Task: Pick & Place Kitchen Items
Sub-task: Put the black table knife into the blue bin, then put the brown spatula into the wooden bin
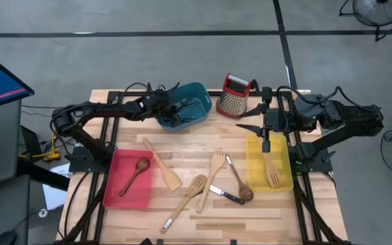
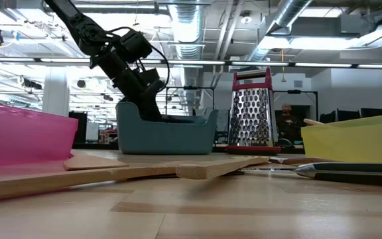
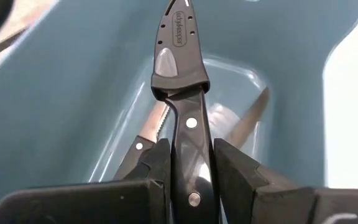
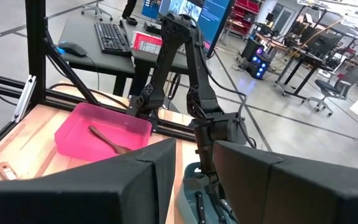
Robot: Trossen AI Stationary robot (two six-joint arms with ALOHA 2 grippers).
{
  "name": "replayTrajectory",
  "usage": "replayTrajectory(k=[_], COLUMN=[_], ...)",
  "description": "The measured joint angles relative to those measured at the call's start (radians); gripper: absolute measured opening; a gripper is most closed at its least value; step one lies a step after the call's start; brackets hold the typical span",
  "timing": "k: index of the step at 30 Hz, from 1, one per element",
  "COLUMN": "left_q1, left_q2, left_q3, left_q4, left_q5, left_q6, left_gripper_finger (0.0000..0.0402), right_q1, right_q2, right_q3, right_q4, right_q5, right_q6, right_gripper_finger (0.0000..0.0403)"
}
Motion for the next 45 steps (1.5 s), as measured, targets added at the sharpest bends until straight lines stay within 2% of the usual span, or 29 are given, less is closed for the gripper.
replayTrajectory(k=[9,20,26,32,34,39,45], left_q1=[-0.003,-0.003,-0.003,-0.003,-0.003,-0.008,-0.088], left_q2=[0.103,0.105,0.105,0.105,0.100,-0.014,-0.286], left_q3=[0.000,0.000,0.000,0.000,0.000,0.001,0.002], left_q4=[0.001,0.004,0.023,0.038,0.062,0.130,0.147], left_q5=[0.000,-0.001,-0.001,0.000,0.031,0.137,0.238], left_q6=[-0.045,-0.043,-0.042,-0.041,-0.036,-0.032,0.097], left_gripper_finger=[0.0070,0.0078,0.0113,0.0166,0.0186,0.0229,0.0242], right_q1=[0.001,0.001,0.001,0.001,0.001,0.000,0.000], right_q2=[0.000,0.000,0.000,0.000,0.000,0.000,0.000], right_q3=[0.000,0.000,0.000,0.000,0.000,0.000,0.000], right_q4=[0.000,0.000,-0.001,-0.001,-0.001,-0.003,-0.004], right_q5=[0.000,0.000,0.000,0.000,0.000,0.000,0.000], right_q6=[0.000,-0.007,-0.008,-0.008,-0.008,-0.007,-0.002], right_gripper_finger=[0.0122,0.0122,0.0122,0.0122,0.0122,0.0122,0.0122])
